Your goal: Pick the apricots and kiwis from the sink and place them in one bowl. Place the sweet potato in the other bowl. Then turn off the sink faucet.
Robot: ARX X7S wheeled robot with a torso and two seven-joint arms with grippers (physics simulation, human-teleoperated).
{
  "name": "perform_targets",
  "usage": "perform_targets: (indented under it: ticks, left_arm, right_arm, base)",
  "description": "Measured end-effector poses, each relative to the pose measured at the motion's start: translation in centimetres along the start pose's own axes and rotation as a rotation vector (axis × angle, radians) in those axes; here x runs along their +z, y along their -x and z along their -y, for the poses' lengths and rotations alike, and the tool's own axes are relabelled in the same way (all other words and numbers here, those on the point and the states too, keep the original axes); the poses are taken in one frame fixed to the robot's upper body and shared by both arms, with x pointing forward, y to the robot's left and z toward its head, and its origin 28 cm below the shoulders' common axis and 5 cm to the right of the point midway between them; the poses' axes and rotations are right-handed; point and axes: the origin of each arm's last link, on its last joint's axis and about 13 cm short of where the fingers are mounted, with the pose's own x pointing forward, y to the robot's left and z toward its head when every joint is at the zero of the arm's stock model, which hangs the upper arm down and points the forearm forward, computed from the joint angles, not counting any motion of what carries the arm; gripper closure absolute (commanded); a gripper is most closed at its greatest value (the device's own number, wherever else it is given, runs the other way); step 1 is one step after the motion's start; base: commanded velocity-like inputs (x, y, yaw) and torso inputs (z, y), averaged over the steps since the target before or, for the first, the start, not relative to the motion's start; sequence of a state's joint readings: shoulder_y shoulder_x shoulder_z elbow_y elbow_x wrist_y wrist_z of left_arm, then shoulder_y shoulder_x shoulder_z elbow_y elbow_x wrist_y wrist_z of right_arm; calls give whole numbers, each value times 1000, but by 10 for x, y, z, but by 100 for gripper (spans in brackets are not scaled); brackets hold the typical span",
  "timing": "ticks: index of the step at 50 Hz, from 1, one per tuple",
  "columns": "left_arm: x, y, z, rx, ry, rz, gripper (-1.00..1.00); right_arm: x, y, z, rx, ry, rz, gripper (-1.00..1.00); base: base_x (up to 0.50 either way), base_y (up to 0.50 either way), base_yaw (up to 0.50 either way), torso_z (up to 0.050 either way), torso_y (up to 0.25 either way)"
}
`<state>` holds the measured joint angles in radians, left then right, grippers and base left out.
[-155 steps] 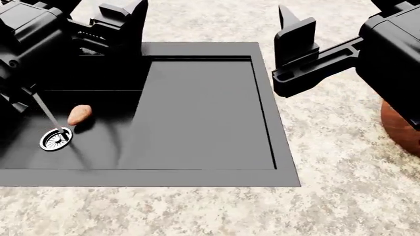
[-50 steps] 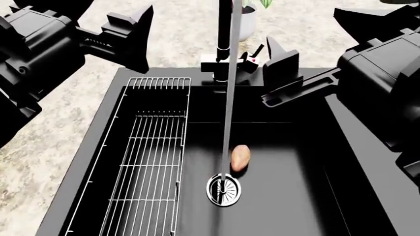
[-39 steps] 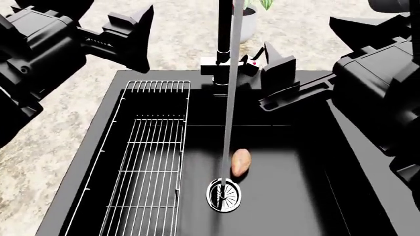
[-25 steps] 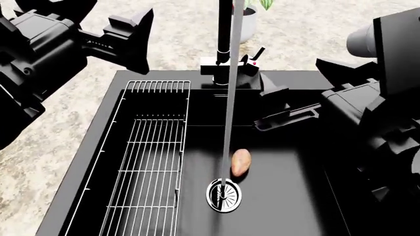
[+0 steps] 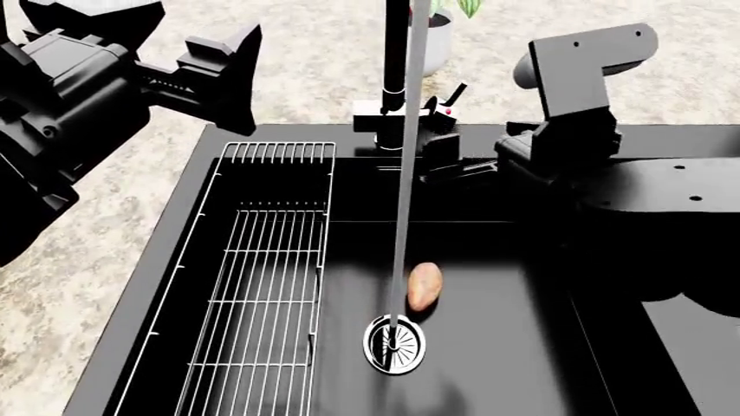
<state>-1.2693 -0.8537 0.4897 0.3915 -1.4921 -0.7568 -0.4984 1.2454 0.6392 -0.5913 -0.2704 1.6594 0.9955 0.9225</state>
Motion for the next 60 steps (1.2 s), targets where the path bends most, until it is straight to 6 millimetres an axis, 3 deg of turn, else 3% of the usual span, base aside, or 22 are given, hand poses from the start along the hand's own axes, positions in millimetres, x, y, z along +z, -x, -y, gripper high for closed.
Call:
perform_targets:
  ticks: [38, 60]
  left_arm:
    - [-6, -2, -3, 1, 12, -15, -100]
    - [-10, -5, -5, 6, 16, -25, -100]
  right_arm:
    - [-61, -34, 0, 38, -159, -239, -100]
    - [-76, -65, 4, 83, -122, -376, -100]
  base:
    - [0, 0, 0, 0, 0]
    - [0, 0, 0, 0, 0]
